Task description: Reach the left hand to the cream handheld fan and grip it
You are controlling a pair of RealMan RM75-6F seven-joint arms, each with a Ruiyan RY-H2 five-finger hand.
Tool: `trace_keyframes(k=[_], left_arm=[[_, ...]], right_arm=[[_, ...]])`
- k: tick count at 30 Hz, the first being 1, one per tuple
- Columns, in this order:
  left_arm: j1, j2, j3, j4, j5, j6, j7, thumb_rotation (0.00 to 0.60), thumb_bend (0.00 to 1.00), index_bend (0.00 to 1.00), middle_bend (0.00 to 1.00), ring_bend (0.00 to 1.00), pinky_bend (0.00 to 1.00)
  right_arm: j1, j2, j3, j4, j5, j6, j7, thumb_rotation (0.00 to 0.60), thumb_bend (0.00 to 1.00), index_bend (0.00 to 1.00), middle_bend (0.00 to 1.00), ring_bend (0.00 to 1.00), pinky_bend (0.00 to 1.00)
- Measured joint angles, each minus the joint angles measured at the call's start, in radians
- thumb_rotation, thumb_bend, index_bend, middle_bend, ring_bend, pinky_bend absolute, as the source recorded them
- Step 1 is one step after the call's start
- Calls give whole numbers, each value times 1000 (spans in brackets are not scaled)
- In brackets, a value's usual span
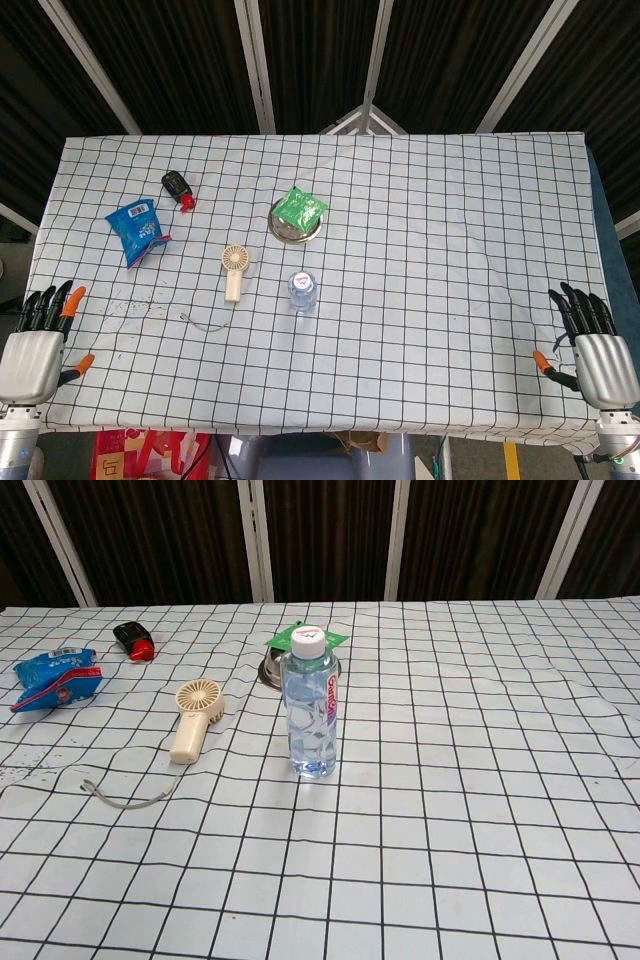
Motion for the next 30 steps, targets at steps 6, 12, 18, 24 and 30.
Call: trace_keyframes(k=[6,12,18,24,30], left_arm=[[-43,-26,-22,-28,-22,-57,82,600,493,0,737,660,713],[-126,-86,-69,-69,-118,-176,218,600,710,0,891,809,815],[-225,-192,-124,-75,-269,-278,391,600,762,45,926,841,845],[-323,-322,-174,-41,-432,-330,545,600,763,109,930,846,848],[-392,-420,-195,23,-524,-341,615,600,762,165,931,846,848]], right_arm=[[3,4,-2,0,-4,-5,10,600,279,102,0,0,0],[5,7,-2,-1,-2,-11,13,600,279,106,0,0,0],[9,10,-2,-2,1,-19,17,600,279,108,0,0,0],[12,14,-2,-5,4,-27,19,600,279,108,0,0,0],[15,17,-2,-7,7,-34,23,600,279,108,0,0,0]])
